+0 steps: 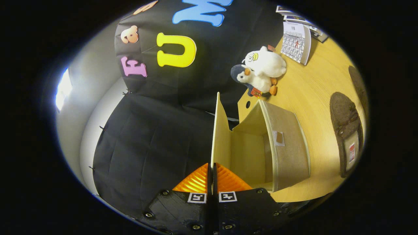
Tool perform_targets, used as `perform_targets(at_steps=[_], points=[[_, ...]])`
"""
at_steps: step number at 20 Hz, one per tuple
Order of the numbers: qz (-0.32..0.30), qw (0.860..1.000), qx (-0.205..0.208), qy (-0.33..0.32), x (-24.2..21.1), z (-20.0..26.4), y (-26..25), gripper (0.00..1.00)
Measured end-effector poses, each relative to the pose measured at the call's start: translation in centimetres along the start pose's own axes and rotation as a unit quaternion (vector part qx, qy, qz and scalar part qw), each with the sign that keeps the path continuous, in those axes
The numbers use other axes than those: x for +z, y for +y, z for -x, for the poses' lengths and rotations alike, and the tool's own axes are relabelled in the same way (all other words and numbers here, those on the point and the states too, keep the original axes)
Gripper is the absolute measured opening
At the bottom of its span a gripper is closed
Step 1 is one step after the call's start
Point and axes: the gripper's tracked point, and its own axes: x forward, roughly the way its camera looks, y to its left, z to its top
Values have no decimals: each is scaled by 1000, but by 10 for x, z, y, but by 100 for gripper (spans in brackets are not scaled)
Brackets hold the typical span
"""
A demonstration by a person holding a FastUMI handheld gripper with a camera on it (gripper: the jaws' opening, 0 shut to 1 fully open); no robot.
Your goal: Open the storage box then place both shoes into the box .Put the left shoe in first, then the right shoe, with the right side of both shoes facing outward in a uniform manner.
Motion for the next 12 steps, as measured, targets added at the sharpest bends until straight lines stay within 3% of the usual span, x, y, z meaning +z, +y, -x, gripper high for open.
perform_targets(at_steps=[6,12], points=[[36,999,16,3,-20,-29,49,0],[108,994,6,1,-48,-68,87,0]])
